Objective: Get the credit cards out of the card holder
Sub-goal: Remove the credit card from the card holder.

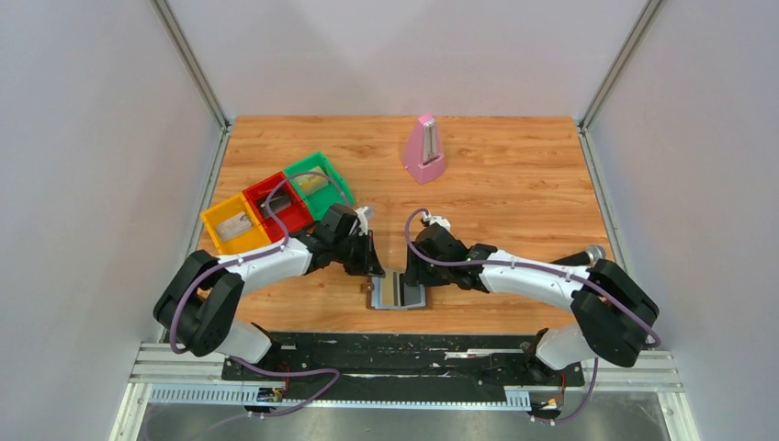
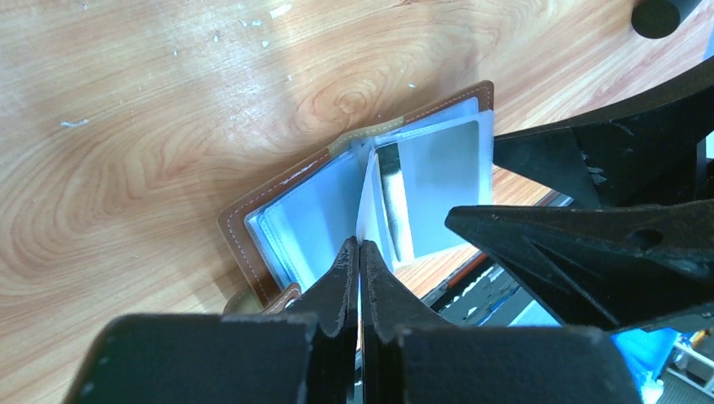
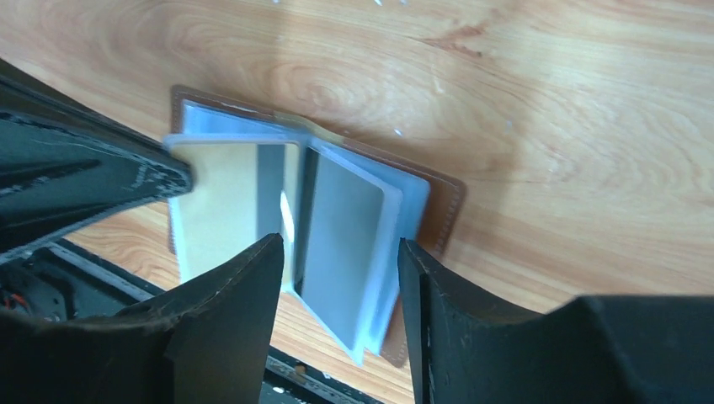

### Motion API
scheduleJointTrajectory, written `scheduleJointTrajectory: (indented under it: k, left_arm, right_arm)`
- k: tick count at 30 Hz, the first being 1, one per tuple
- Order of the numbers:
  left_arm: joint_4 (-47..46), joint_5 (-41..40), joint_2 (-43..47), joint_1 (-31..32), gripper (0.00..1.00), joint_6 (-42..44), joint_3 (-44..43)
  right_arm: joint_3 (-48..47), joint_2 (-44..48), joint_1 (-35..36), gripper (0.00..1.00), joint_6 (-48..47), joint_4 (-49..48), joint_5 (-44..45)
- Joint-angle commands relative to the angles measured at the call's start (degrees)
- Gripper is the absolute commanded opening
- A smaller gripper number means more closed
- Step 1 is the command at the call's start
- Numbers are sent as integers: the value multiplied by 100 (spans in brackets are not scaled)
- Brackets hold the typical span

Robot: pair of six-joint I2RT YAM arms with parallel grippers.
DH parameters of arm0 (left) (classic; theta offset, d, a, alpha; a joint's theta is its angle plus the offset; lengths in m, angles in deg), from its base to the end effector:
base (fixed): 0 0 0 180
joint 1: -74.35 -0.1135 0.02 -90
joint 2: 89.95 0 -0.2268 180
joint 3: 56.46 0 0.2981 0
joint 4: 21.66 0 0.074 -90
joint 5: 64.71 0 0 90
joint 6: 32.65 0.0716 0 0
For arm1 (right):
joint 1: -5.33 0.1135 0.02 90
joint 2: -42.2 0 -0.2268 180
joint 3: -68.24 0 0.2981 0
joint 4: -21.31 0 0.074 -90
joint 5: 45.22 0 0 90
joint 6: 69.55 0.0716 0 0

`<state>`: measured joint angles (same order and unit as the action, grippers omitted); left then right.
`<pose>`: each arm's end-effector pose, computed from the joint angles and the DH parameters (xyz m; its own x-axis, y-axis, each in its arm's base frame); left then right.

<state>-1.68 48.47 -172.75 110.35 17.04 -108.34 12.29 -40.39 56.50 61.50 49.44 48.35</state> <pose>0.2549 -0.2200 0.0768 -0.9582 -0.0389 -0.2833 0.1590 0.7509 -0.6409 0.2174 0.2629 0.0859 -0.8821 -0.0505 -0.4684 -0.2330 0.9109 0.3405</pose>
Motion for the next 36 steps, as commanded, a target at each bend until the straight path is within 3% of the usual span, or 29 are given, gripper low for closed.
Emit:
scheduleJointTrajectory:
  k: [1,6,10,18,26,36]
  left_arm:
    - [294,-364,-43,11,1,456,-314]
    - [508,-433,5,12,24,537,-443]
    - [559,-262,56,17,29,513,-551]
    - [850,-308,218,16,31,526,-763]
    - [1038,-333,552,16,30,446,-846]
    - [-986,692,-49,105,25,-239,-14]
  right_arm:
    - [161,318,-58,53,11,228,375]
    - [320,445,-147,48,16,247,353]
    - [223,594,-151,45,-17,332,287]
    - [-141,963,-152,39,-178,382,-53]
    - [-81,512,-159,35,-225,-332,-804]
    - [304,18,-405,29,-160,-869,-1008]
